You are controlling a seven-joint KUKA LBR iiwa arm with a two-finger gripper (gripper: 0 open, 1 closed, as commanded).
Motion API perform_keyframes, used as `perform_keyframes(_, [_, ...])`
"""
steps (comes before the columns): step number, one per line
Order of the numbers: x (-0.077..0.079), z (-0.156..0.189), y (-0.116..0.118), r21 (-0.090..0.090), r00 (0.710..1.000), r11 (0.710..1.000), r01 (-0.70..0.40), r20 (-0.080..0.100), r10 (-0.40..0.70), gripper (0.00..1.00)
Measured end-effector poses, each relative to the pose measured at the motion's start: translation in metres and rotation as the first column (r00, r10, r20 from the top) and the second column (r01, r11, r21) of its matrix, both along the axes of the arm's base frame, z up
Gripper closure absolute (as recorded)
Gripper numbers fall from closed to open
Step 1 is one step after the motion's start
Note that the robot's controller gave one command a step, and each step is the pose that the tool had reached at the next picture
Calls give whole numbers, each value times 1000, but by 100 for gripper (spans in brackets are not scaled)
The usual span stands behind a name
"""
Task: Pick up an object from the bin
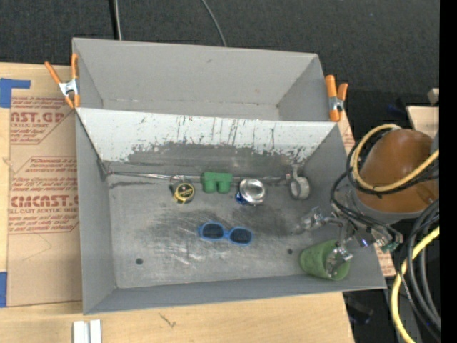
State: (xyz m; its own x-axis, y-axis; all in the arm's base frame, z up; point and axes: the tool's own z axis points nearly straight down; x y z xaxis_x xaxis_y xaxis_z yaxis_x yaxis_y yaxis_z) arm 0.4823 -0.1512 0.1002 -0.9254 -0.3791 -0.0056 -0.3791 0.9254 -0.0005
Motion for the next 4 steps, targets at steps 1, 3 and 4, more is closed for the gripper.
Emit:
perform_keyframes(1, [9, -24, 6, 2, 998, 998, -55, 20, 55, 0])
perform_keyframes(3, [1, -23, 2, -3, 948, 948, 317, -2, -317, 100])
perform_keyframes(4, [3, 35, 2, -2, 949, 949, 316, 1, -316, 100])
